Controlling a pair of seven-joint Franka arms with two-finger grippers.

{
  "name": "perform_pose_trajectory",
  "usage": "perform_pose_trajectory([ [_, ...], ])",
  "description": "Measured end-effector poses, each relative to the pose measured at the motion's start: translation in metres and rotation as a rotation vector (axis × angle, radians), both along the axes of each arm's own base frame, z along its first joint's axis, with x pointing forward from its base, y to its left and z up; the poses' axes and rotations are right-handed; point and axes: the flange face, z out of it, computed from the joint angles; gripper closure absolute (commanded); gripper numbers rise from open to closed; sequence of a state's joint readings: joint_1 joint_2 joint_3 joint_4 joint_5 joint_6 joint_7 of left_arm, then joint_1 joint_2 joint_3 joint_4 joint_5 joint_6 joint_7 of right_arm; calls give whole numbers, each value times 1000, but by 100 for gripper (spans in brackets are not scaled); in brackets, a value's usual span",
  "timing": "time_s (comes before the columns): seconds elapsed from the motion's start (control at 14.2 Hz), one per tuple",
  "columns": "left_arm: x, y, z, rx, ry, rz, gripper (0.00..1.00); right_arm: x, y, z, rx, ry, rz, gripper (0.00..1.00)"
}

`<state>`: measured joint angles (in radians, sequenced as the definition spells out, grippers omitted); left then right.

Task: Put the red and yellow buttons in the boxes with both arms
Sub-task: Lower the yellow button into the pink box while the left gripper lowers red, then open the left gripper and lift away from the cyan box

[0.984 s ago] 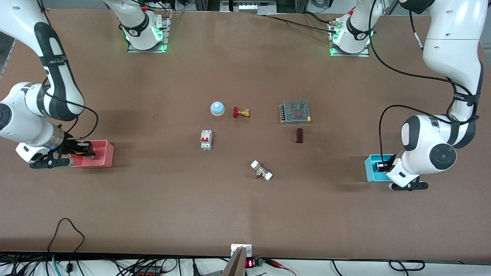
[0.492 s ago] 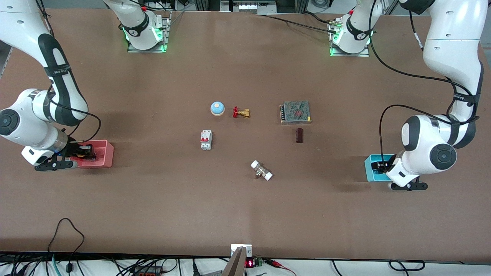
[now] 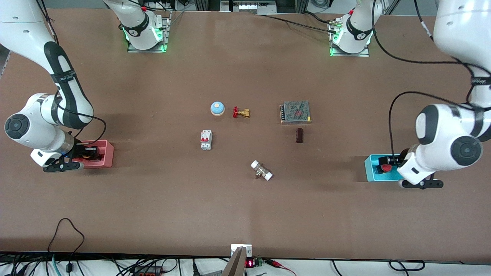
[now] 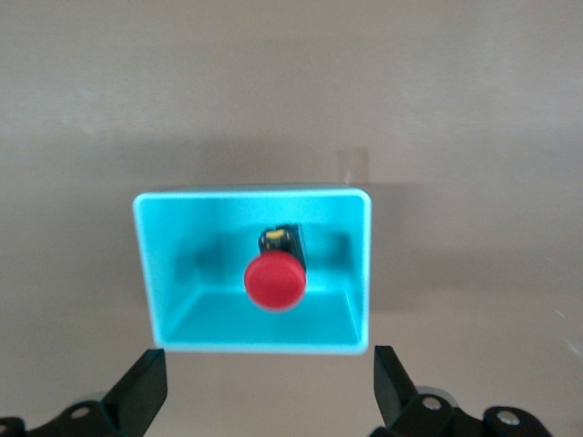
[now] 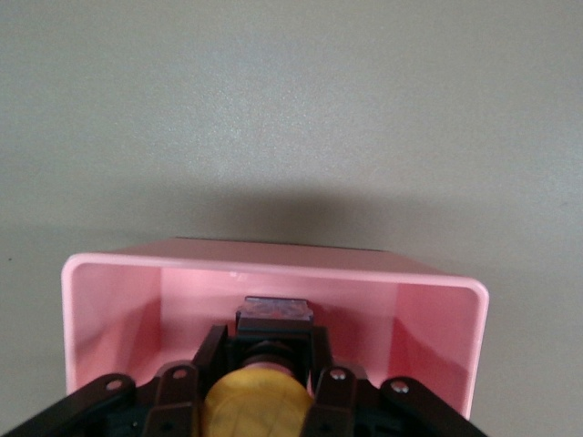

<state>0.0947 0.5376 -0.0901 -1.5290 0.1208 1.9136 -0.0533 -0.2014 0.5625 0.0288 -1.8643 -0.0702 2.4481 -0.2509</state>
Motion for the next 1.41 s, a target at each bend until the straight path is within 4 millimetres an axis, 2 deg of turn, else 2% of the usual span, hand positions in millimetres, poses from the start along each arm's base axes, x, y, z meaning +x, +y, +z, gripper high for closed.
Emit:
perform_pose_trajectory([
  [0.07, -1, -8, 27, -2, 5, -8, 0, 0, 0, 0, 0, -1, 0, 28],
  [0.21, -5, -30, 81, -12, 24, -35, 0, 0, 0, 0, 0, -1, 0, 2],
  [0.35, -14, -62, 124, -27, 11, -80, 0, 0, 0, 1, 0, -2, 0, 0],
  [0.49, -26, -83, 158, -31, -18, -113, 0, 1, 0, 3, -1, -7, 1, 0],
  [0.63, -44, -94, 195, -24, -40, -132, 0, 4, 0, 11, -4, -18, 1, 0],
  [0.77, -64, -99, 233, -11, -69, -139, 0, 4, 2, 28, -3, -5, 3, 0],
  [0.91, -78, -93, 259, -5, -101, -126, 0, 3, 10, 65, -2, 23, 12, 0],
  [1.05, -84, -79, 272, -44, -135, -85, 0, -1, 30, 118, -6, 37, 28, 0],
  [1.2, -90, -58, 277, -98, -198, -29, 0, -9, 64, 177, -9, 44, 23, 0],
  [1.41, -108, -37, 268, -103, -226, 15, 0, -22, 125, 255, -12, 53, -6, 0],
])
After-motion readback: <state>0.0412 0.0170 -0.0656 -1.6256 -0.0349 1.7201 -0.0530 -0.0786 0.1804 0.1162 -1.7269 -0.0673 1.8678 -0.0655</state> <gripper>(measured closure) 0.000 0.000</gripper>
